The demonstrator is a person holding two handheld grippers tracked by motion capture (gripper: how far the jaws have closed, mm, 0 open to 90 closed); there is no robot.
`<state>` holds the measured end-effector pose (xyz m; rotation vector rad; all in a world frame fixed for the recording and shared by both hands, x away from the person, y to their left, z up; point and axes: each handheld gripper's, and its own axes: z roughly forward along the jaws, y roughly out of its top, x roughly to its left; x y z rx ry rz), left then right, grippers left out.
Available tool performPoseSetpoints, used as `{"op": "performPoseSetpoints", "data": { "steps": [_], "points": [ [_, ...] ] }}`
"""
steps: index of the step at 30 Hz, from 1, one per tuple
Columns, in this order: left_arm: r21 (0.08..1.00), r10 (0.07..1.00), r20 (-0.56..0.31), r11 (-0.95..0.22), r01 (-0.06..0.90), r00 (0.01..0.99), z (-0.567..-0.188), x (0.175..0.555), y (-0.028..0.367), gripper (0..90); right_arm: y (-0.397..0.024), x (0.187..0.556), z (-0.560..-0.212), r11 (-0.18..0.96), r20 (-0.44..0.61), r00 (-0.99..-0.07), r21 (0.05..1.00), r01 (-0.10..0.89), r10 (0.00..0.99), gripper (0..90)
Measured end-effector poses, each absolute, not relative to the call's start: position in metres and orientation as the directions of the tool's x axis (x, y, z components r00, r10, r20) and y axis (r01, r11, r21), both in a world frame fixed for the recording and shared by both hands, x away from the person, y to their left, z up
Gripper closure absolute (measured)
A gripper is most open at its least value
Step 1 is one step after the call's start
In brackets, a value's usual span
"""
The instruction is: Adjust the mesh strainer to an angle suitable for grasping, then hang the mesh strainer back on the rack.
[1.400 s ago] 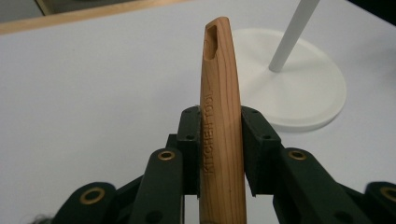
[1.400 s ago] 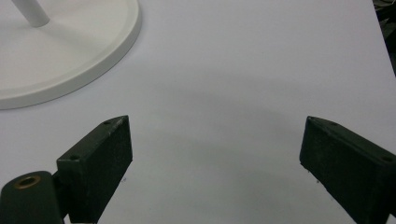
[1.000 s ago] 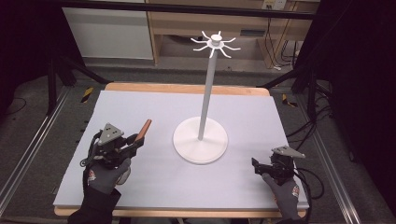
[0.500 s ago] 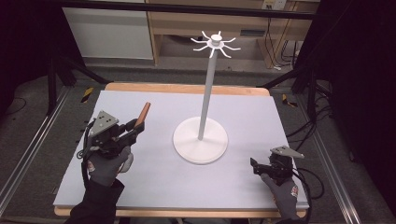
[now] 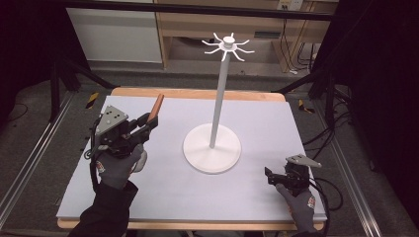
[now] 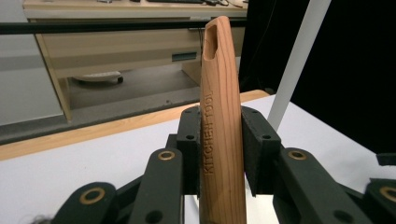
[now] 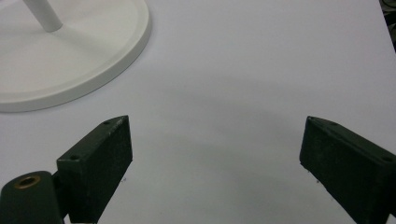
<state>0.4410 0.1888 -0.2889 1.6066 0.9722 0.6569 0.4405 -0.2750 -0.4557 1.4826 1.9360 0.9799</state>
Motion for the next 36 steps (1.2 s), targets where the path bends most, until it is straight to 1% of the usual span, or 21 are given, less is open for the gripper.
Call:
{"op": "performPoseSetpoints", "data": {
  "steps": [19, 35, 36],
  "points": [
    [0.989, 0.839, -0.072, -0.008, 0.146, 0.539, -0.243, 0.441, 0.171, 70.4, -0.275, 0.441, -0.456, 0.14, 0.039, -0.274, 0.786, 0.602, 0.961, 9.6],
    [0.997, 0.822, -0.033, -0.014, 0.079, 0.568, -0.214, 0.434, 0.151, 70.3, -0.275, 0.441, -0.456, 0.131, 0.047, -0.272, 0.788, 0.601, 0.961, 9.6],
    [0.997, 0.822, -0.041, -0.006, 0.08, 0.569, -0.213, 0.434, 0.15, 70.3, -0.275, 0.441, -0.456, 0.135, 0.041, -0.271, 0.789, 0.599, 0.962, 9.6]
  ]
}}
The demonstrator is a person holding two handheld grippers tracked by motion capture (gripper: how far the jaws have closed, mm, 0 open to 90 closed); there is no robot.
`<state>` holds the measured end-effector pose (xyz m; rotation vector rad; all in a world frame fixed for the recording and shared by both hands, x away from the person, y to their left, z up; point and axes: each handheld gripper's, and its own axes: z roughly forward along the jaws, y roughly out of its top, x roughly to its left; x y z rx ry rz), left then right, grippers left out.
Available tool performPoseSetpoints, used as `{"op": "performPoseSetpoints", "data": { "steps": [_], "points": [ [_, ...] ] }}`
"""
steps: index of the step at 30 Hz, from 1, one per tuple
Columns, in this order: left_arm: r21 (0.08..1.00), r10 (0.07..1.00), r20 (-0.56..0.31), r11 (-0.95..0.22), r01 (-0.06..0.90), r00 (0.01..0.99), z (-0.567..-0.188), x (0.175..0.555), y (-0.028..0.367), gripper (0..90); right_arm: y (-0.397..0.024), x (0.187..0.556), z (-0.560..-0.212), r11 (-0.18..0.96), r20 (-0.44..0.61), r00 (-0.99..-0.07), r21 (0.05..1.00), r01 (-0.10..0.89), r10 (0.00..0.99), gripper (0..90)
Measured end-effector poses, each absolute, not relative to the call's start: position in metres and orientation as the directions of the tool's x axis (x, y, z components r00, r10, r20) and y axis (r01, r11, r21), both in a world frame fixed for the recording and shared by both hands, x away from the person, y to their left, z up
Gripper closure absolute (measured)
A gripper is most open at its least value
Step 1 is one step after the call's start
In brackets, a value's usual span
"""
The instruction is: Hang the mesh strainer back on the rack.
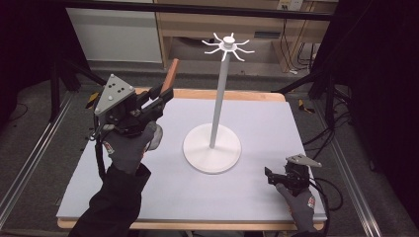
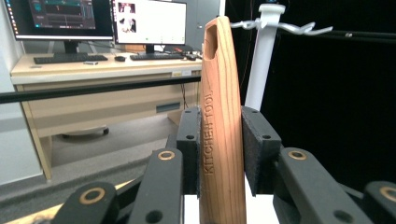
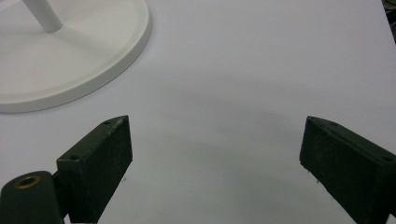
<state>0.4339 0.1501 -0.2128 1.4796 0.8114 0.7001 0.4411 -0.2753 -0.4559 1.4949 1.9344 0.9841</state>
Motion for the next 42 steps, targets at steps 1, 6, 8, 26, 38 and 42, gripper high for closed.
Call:
{"op": "performPoseSetpoints", "data": {
  "steps": [1, 6, 8, 26, 38, 42],
  "points": [
    [0.997, 0.821, -0.038, -0.007, 0.077, 0.57, -0.211, 0.434, 0.149, 70.3, -0.275, 0.441, -0.456, 0.136, 0.041, -0.271, 0.787, 0.601, 0.962, 9.6],
    [0.998, 0.815, -0.029, -0.008, 0.062, 0.579, -0.206, 0.435, 0.142, 70.3, -0.276, 0.441, -0.456, 0.135, 0.041, -0.27, 0.788, 0.6, 0.962, 9.6],
    [0.998, 0.814, -0.025, -0.011, 0.058, 0.58, -0.204, 0.436, 0.14, 70.3, -0.276, 0.441, -0.456, 0.133, 0.042, -0.269, 0.788, 0.601, 0.962, 9.6],
    [0.999, 0.81, -0.002, -0.018, 0.028, 0.586, -0.186, 0.449, 0.118, 70.3, -0.276, 0.442, -0.456, 0.147, 0.03, -0.275, 0.786, 0.6, 0.961, 9.6],
    [0.999, 0.813, 0.002, -0.031, 0.04, 0.582, -0.19, 0.458, 0.112, 70.4, -0.277, 0.442, -0.455, 0.144, 0.034, -0.276, 0.787, 0.6, 0.961, 9.6],
    [0.998, 0.812, 0.003, -0.036, 0.045, 0.583, -0.19, 0.461, 0.11, 70.4, -0.277, 0.442, -0.456, 0.143, 0.036, -0.277, 0.787, 0.601, 0.96, 9.6]
  ]
}}
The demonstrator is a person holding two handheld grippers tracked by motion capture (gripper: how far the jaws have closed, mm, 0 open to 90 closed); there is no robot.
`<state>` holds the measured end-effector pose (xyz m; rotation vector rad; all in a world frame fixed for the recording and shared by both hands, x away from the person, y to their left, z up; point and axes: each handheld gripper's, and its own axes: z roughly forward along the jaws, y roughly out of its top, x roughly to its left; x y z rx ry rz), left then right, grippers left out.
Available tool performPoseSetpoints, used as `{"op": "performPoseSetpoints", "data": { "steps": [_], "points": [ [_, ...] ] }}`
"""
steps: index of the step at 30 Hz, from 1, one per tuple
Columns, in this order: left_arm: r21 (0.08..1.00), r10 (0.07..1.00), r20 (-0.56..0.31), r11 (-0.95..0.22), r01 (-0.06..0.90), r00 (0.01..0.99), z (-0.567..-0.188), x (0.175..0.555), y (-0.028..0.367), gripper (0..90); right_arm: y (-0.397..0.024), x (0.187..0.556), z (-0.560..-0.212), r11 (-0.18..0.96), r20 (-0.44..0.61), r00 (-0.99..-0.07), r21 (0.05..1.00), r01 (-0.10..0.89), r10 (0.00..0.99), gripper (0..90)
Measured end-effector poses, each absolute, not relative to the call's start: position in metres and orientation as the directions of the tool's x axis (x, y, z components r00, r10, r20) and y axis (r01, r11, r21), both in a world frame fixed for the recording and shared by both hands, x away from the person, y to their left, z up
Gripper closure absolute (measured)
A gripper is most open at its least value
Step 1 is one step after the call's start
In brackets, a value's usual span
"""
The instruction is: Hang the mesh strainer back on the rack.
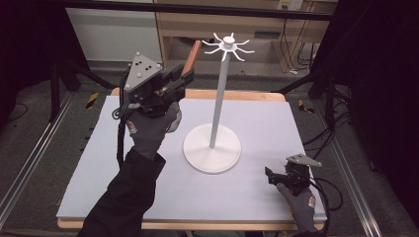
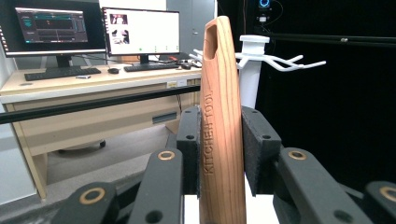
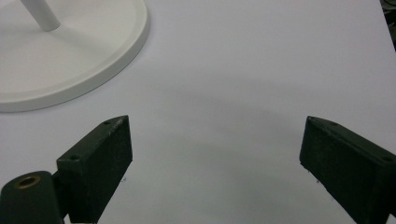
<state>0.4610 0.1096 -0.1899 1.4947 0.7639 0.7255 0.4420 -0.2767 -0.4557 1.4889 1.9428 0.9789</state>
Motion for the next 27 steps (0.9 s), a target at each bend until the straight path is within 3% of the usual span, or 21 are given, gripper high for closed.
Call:
{"op": "performPoseSetpoints", "data": {
  "steps": [27],
  "points": [
    [0.997, 0.807, 0.017, -0.059, 0.052, 0.59, -0.195, 0.47, 0.094, 70.4, -0.278, 0.442, -0.455, 0.142, 0.036, -0.275, 0.79, 0.597, 0.961, 9.6]
  ]
}}
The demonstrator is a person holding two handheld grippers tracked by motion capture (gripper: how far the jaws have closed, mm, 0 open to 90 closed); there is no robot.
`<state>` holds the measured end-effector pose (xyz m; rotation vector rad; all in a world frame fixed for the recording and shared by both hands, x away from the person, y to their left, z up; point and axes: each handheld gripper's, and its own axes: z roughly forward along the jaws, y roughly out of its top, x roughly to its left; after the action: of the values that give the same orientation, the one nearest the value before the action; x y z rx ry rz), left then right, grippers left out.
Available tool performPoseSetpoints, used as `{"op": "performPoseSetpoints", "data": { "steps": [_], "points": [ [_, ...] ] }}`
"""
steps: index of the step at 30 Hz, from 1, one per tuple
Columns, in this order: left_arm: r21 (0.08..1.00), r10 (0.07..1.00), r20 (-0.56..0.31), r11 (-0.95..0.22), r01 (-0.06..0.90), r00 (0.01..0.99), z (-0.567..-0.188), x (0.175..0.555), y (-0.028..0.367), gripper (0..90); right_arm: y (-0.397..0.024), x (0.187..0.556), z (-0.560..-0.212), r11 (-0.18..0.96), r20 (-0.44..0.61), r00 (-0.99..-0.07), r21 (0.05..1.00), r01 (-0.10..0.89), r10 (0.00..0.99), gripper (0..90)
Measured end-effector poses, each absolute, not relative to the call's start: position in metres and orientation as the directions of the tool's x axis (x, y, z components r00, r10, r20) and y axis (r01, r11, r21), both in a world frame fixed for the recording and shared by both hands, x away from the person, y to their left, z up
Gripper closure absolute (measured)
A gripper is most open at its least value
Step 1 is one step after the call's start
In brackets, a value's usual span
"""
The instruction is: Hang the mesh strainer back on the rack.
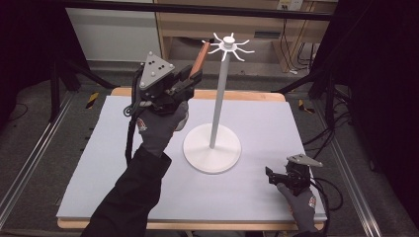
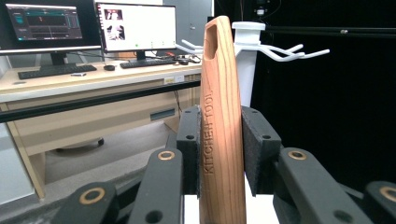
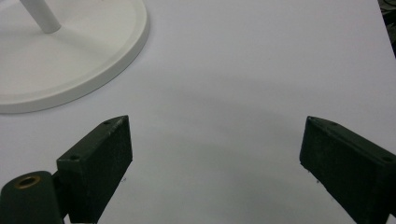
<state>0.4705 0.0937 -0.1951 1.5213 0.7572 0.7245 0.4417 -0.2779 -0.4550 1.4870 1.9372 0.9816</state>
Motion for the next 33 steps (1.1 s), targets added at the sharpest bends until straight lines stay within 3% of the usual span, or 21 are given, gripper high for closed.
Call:
{"op": "performPoseSetpoints", "data": {
  "steps": [33],
  "points": [
    [0.995, 0.803, 0.017, -0.069, 0.065, 0.595, -0.206, 0.482, 0.076, 69.9, -0.278, 0.441, -0.454, 0.133, 0.045, -0.272, 0.788, 0.602, 0.961, 9.6]
  ]
}}
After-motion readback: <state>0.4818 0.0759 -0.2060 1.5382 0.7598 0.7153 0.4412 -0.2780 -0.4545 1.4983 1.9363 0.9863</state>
